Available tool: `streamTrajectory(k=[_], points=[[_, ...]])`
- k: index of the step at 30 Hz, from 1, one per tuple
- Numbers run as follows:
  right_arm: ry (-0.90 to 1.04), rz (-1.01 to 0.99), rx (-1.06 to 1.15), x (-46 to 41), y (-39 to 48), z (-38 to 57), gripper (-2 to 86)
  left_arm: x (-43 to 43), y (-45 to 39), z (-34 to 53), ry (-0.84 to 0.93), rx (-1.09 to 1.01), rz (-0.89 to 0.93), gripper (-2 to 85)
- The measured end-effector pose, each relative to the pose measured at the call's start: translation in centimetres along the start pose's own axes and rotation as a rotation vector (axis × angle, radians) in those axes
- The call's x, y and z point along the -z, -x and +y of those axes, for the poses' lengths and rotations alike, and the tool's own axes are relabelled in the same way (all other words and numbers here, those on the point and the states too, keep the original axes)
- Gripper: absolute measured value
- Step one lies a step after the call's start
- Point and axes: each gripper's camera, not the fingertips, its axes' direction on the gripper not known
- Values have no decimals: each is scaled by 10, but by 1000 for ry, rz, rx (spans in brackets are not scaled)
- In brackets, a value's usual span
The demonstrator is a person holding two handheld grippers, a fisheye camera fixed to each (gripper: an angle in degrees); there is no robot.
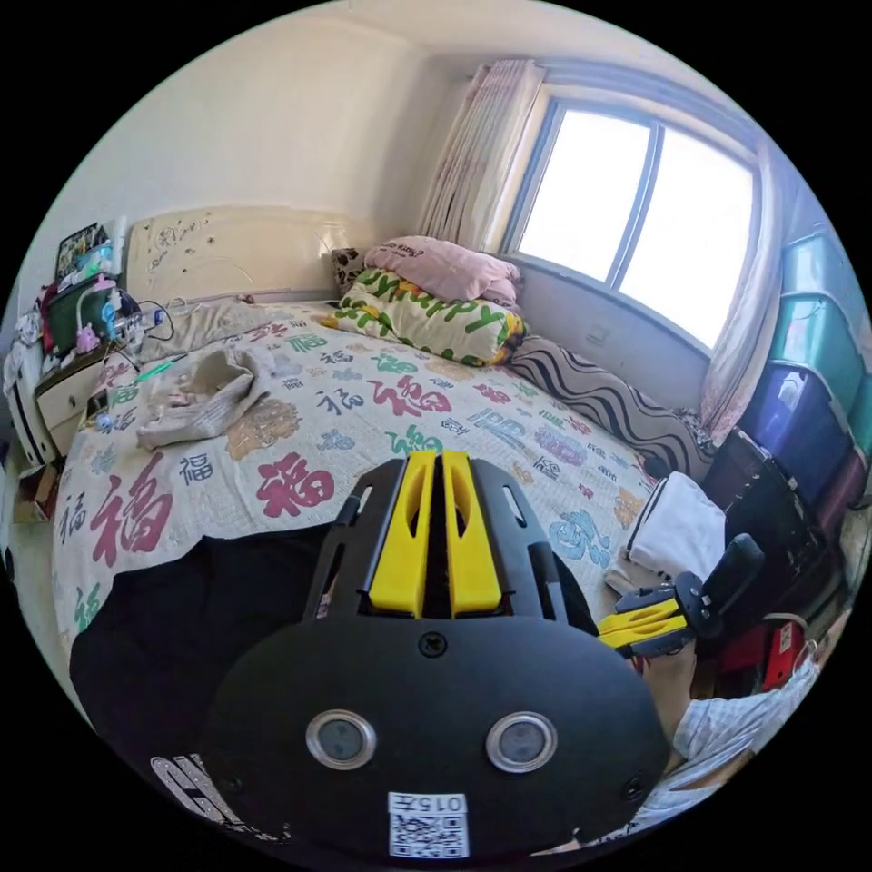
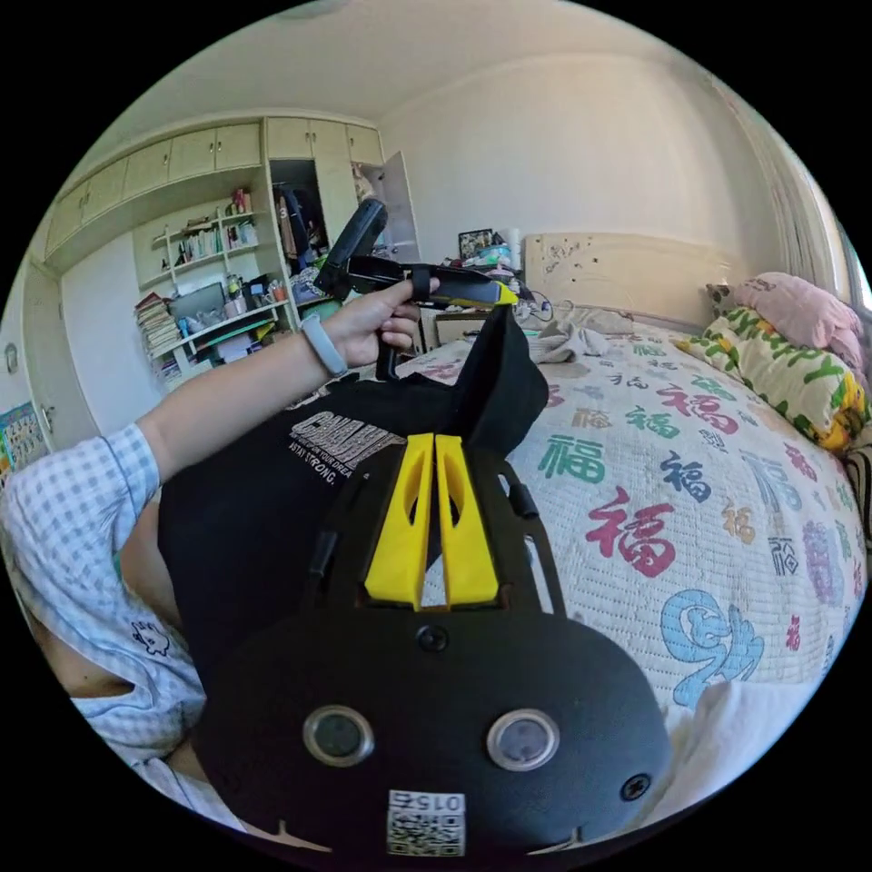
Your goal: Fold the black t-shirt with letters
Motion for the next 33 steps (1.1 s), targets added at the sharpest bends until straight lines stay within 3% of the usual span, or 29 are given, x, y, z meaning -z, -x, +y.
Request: streamTrajectory(k=[7, 9, 11, 14, 17, 22, 29, 33], points=[[351, -107, 191, -93, 54, -26, -9, 68, 148, 175, 64, 299, -56, -6], [365, -110, 203, -94, 55, -29, -7, 64, 177, 210, 103, 386, -20, -3], [255, -153, 172, -71, 48, -39, 1, 62, 196, 236, 99, 441, 44, 10], [126, -84, 177, -47, 44, -47, 37, 56, 188, 237, 144, 387, 44, 84], [234, -48, 225, -71, 60, -57, 66, 25, 168, 233, 266, 312, 48, 109], [475, 73, 340, -125, 94, -61, 47, -1, 143, 224, 320, 214, 31, 13], [392, -39, 288, -107, 95, -84, 2, 36, 134, 201, 222, 167, -21, -6], [497, -30, 327, -121, 107, -87, 11, 15, 127, 210, 345, 142, -76, -4]])
